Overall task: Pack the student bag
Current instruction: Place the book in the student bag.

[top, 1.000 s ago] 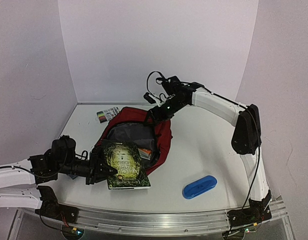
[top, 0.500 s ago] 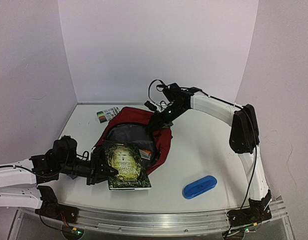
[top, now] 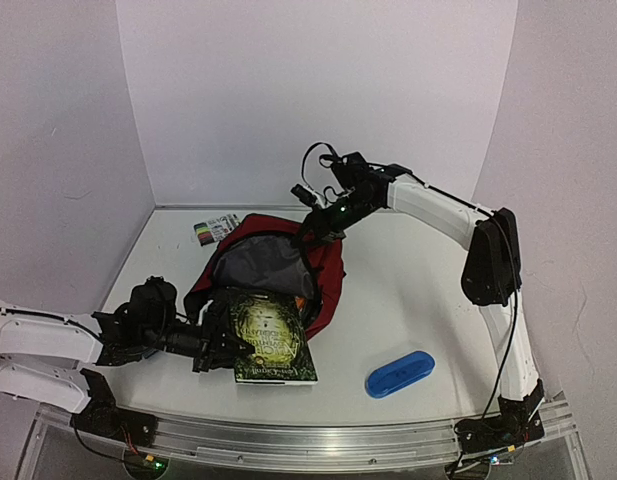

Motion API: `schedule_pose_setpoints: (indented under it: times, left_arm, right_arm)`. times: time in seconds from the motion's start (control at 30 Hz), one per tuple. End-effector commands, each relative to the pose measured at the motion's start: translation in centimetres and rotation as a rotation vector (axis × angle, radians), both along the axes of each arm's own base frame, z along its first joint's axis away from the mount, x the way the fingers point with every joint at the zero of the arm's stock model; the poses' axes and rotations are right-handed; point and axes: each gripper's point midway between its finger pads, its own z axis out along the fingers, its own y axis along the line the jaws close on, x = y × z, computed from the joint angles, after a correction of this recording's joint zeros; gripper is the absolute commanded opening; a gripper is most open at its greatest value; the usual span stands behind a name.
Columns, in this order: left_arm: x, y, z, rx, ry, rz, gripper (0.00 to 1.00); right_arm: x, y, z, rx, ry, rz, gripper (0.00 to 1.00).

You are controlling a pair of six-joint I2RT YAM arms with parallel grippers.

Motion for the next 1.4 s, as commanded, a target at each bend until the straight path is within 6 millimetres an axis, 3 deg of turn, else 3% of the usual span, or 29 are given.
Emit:
schedule_pose_setpoints:
  times: [0.0, 0.33, 0.63, 0.9, 1.03, 1.17, 1.37]
  left_arm:
    - [1.7, -2.3, 5.8, -0.220, -0.170, -0.047, 0.00]
    - [3.4, -2.3, 4.6, -0.280, -0.139, -0.036, 0.00]
    - [4.0, -2.7, 2.0, -0.309, -0.059, -0.048, 0.00]
    - [6.2, -4.2, 1.5, -0.316, 0.000, -0.118, 0.00]
    - [8.3, -3.3, 0.9, -0.280, 0.042, -0.102, 0.01]
    - [10.7, -1.5, 1.2, -0.243, 0.033, -0.030, 0.13]
    - [13.1, -0.3, 0.8, 0.000, -0.026, 0.042, 0.30]
  right_arm:
    - [0.0, -0.4, 8.3, 0.148, -0.085, -0.007, 0.00]
    - [-1.0, -1.6, 11.9, 0.230, -0.051, 0.001, 0.00]
    - [-1.8, -1.8, 14.1, 0.276, -0.025, -0.008, 0.00]
    - [-2.9, -2.8, 12.2, 0.230, -0.029, -0.008, 0.00]
    - [-3.3, -3.2, 11.8, 0.217, -0.032, -0.009, 0.00]
    - [-3.4, -3.4, 11.8, 0.209, -0.038, -0.015, 0.00]
    - [-2.7, -3.6, 11.3, 0.197, -0.033, -0.039, 0.00]
